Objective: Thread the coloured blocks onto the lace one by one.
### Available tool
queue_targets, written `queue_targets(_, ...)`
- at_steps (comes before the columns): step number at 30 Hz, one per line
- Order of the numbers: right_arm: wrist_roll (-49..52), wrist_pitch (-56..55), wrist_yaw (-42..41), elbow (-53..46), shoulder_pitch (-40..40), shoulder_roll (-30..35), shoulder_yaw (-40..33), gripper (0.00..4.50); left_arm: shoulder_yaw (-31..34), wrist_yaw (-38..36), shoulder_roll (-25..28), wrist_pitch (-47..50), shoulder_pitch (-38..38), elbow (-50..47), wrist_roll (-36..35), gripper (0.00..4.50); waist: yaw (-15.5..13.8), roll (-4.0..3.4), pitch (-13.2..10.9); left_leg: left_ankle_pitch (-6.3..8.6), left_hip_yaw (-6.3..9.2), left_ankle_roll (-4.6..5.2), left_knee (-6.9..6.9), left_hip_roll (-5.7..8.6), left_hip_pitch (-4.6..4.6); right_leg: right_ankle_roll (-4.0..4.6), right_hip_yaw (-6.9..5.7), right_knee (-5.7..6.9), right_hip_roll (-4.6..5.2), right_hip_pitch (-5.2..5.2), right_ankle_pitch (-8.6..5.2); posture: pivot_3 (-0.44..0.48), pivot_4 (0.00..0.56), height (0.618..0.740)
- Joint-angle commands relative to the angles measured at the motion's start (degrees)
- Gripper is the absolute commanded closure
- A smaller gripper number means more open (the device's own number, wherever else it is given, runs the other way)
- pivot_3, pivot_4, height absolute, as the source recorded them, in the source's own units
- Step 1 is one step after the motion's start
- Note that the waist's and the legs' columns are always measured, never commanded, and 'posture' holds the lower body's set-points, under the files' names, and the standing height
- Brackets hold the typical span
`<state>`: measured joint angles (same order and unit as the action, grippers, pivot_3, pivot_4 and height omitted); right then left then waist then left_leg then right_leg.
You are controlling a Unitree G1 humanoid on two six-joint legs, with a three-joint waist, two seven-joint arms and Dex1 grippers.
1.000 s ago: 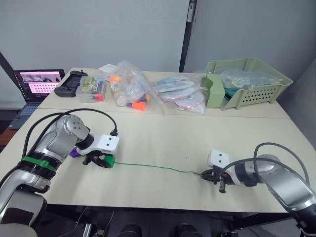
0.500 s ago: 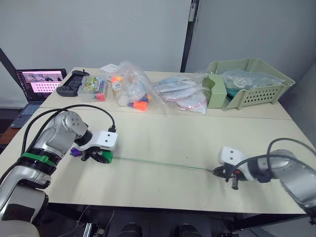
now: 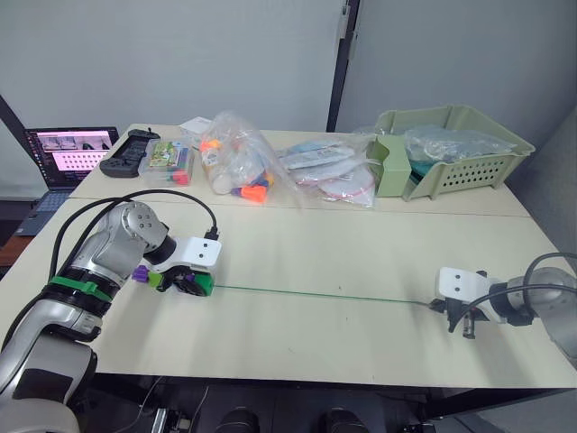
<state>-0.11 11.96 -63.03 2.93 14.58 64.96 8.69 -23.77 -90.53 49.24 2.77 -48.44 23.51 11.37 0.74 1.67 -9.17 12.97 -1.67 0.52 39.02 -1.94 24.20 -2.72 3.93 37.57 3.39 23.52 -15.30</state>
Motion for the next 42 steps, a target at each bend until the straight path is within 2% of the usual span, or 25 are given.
queue_targets(1,-3.0,-1.1,0.4,2.4,0.0,2.0,-1.1,4.5,1.2,-0.2,0.1,0.0,-1.3,-0.8,-0.4,3.3,-0.2,0.0,0.0,0.0,0.0,0.0,0.02,0.01,0.0,0.0,0.0,0.01,0.0,-0.01,0.0,0.0,0.15,0.732)
queue_targets(13,-3.2,-2.0,0.8,1.9,-0.1,-0.2,-1.3,4.5,1.1,-0.3,0.8,0.5,-0.4,-1.1,0.1,3.3,0.0,0.0,0.0,0.0,0.0,0.0,0.05,-0.01,-0.02,0.0,0.0,0.02,0.0,-0.04,0.0,0.0,0.15,0.732)
queue_targets(25,-2.0,2.1,-1.2,-4.9,1.9,-6.8,0.4,4.5,1.7,-0.4,-0.1,3.2,0.7,-3.6,-2.1,3.3,0.6,0.01,0.0,0.0,0.02,0.0,0.04,-0.06,-0.1,0.01,0.01,0.11,-0.06,-0.06,0.0,0.0,0.15,0.732)
queue_targets(33,-2.1,3.6,-1.6,-5.2,2.2,-7.8,0.5,4.5,1.9,0.4,0.1,4.5,1.4,-4.4,-2.2,3.3,0.2,0.01,0.0,0.0,0.01,0.0,0.06,-0.04,-0.1,0.01,0.01,0.11,-0.05,-0.06,0.0,0.0,0.15,0.732)
queue_targets(34,-1.4,4.8,-2.0,-5.6,2.2,-7.8,0.1,4.5,2.0,0.5,0.1,4.9,1.5,-4.5,-2.3,2.8,0.3,0.01,0.0,0.0,0.01,0.0,0.06,-0.04,-0.1,0.01,0.01,0.11,-0.05,-0.06,0.0,0.0,0.15,0.732)
queue_targets(35,-0.9,5.3,-2.3,-6.1,2.2,-7.5,-0.3,4.17,2.2,0.7,0.3,5.0,1.5,-4.4,-2.4,2.27,0.3,0.01,0.0,0.0,0.01,0.0,0.06,-0.04,-0.1,0.01,0.01,0.12,-0.05,-0.06,0.0,0.0,0.15,0.732)
queue_targets(42,3.5,8.4,-4.6,-10.0,1.0,-4.3,-5.4,1.82,5.9,0.8,1.4,6.9,1.2,-3.8,-5.7,0.03,0.1,0.01,0.0,0.0,0.02,0.0,0.05,-0.02,-0.06,0.01,0.01,0.13,-0.03,-0.02,0.0,0.0,0.15,0.732)
